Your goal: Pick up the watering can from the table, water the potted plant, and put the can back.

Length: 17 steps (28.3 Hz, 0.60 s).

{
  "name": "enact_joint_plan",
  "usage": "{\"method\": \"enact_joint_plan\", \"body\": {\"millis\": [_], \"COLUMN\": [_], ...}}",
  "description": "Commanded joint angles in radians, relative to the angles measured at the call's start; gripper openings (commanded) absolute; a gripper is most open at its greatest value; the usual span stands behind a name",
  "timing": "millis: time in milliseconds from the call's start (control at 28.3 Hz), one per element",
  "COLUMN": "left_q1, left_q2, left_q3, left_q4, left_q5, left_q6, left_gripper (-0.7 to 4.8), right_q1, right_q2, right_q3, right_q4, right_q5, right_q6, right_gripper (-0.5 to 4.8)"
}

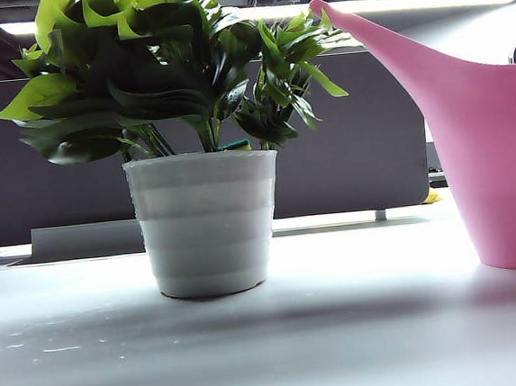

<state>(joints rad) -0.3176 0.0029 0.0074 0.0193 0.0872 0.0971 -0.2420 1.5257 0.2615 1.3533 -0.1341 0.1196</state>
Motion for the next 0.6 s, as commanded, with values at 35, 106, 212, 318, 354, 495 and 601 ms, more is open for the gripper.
{"method": "enact_joint_plan", "body": {"millis": [35, 106, 212, 318, 354, 495, 601], "left_q1": [0.001, 0.001, 0.001, 0.001, 0.001, 0.001, 0.001], "left_q2": [0.001, 0.001, 0.001, 0.001, 0.001, 0.001, 0.001], "left_q3": [0.001, 0.001, 0.001, 0.001, 0.001, 0.001, 0.001], "left_q4": [0.012, 0.012, 0.012, 0.012, 0.012, 0.012, 0.012], "left_q5": [0.004, 0.004, 0.004, 0.004, 0.004, 0.004, 0.004], "left_q6": [0.000, 0.000, 0.000, 0.000, 0.000, 0.000, 0.000], "left_gripper": [-0.05, -0.05, -0.05, -0.05, -0.05, -0.05, -0.05], "right_q1": [0.002, 0.003, 0.005, 0.006, 0.006, 0.006, -0.005], "right_q2": [-0.003, -0.003, -0.005, -0.005, -0.006, -0.044, -0.102], "right_q3": [0.004, 0.003, -0.010, -0.039, -0.056, -0.148, -0.217], "right_q4": [-0.005, -0.055, -0.087, -0.085, -0.084, 0.005, 0.052], "right_q5": [0.002, 0.001, -0.002, -0.002, -0.002, 0.019, 0.072], "right_q6": [0.011, 0.011, 0.016, 0.018, 0.019, 0.019, 0.019], "right_gripper": [1.59, 1.60, 1.65, 1.81, 1.81, 1.82, 1.99]}}
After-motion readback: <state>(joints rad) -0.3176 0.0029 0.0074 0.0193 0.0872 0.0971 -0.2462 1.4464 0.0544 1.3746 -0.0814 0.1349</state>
